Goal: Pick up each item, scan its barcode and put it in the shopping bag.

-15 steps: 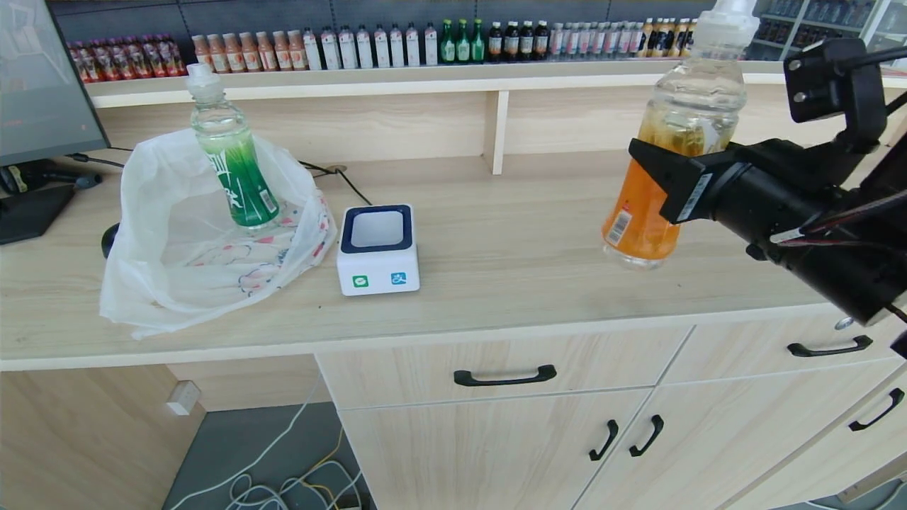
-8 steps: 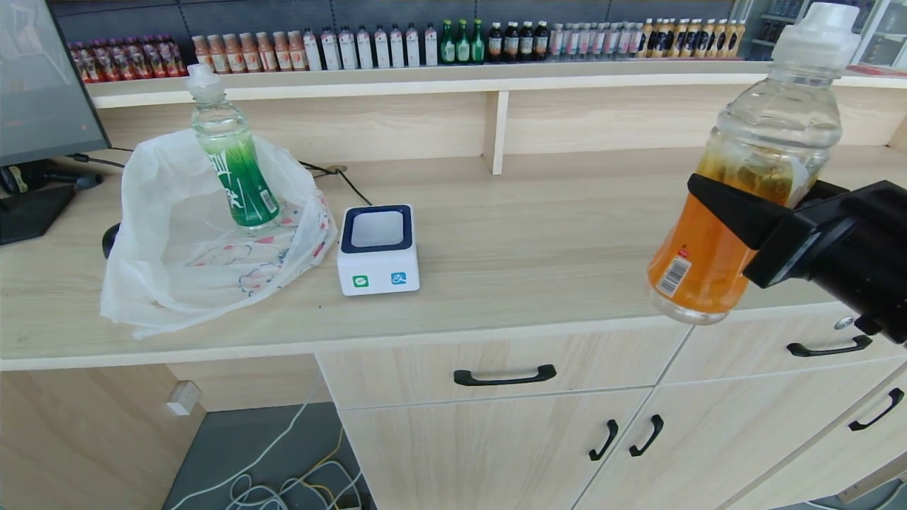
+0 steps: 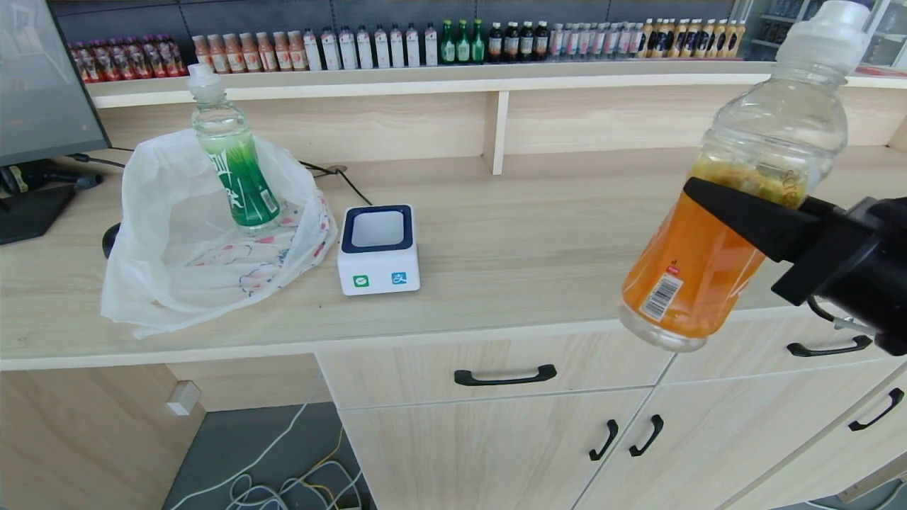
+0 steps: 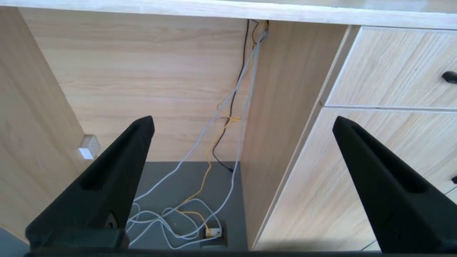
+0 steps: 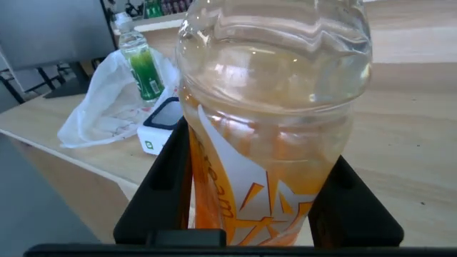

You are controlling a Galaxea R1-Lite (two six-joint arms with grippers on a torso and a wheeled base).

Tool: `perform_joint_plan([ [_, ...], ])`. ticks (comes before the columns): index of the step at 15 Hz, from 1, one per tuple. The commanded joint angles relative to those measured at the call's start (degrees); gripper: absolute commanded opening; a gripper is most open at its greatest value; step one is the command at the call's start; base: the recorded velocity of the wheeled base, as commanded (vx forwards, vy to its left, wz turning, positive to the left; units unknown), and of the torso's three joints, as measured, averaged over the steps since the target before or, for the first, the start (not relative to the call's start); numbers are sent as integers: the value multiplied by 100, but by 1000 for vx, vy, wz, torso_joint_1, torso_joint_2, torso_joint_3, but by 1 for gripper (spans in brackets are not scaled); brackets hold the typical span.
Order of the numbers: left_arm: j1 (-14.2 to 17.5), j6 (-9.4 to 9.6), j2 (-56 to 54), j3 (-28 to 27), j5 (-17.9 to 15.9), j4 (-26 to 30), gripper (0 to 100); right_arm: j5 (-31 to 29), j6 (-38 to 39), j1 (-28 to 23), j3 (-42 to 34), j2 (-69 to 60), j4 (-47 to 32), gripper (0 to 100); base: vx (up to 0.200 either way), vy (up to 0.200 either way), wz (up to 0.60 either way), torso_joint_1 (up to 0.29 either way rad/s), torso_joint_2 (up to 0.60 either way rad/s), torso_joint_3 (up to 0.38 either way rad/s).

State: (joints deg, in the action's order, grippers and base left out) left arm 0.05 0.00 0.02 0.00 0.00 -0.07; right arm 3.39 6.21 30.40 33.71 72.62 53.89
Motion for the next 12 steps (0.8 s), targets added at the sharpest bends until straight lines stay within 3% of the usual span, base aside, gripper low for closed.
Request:
perform_joint_plan([
  [1, 4, 0, -2, 0, 0, -1, 100, 303, 346, 36, -84, 33, -2, 0, 0, 0, 0, 0, 0, 0],
  [12, 4, 0, -2, 0, 0, -1, 100, 2157, 1621, 45, 514, 692, 51, 0, 0, 0, 0, 0, 0, 0],
])
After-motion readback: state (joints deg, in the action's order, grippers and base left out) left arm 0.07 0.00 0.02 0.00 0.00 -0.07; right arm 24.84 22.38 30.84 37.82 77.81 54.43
